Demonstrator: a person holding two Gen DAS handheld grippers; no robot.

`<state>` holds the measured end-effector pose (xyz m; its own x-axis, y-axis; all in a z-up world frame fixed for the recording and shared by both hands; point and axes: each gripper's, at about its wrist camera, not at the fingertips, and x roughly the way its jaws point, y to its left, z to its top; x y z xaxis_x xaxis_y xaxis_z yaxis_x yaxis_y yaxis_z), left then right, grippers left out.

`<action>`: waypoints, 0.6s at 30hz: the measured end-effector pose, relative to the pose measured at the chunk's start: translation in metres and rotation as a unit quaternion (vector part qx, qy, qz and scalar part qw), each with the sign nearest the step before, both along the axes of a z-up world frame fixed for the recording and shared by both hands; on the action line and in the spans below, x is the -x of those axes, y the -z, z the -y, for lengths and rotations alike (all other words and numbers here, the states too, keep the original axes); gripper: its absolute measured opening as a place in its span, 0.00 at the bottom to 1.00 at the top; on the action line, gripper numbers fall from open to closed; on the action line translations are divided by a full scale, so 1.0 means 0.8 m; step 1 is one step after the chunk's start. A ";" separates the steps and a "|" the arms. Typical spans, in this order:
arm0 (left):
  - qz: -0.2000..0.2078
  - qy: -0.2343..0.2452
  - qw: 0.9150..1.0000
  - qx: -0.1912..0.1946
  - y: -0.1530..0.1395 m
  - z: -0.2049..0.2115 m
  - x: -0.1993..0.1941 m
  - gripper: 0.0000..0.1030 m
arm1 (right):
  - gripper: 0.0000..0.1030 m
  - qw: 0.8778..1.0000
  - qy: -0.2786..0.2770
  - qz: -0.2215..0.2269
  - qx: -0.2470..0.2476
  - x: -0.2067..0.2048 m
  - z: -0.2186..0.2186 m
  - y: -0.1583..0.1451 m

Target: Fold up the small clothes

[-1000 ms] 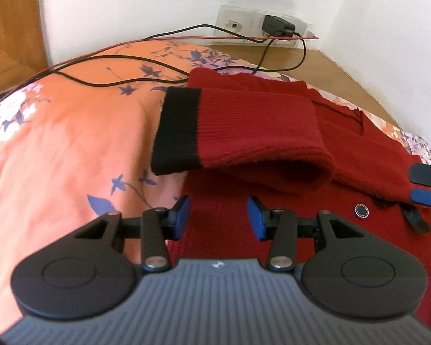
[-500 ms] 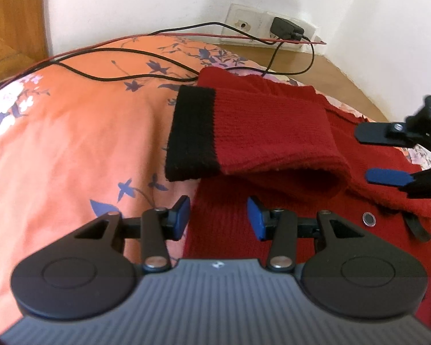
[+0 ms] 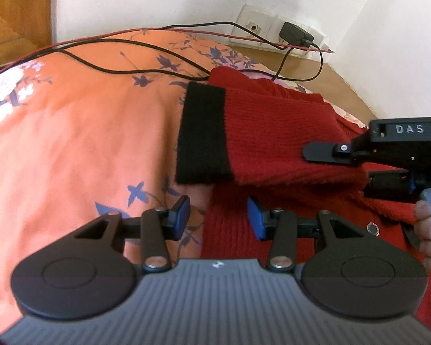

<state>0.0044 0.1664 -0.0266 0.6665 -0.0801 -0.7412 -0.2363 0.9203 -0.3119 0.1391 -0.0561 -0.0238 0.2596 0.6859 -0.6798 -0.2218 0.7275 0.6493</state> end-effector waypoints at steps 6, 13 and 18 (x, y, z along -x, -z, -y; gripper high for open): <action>0.005 0.004 1.000 -0.012 0.002 0.000 -0.030 0.45 | 0.16 0.998 0.007 0.047 -0.032 -0.001 0.011 -0.029; -0.006 0.003 0.999 -0.035 0.003 0.007 -0.042 0.45 | 0.16 0.989 0.024 0.141 -0.039 0.000 0.035 -0.090; -0.005 0.006 0.999 -0.035 0.005 0.004 -0.041 0.45 | 0.16 0.989 0.070 0.129 -0.018 -0.003 0.067 -0.068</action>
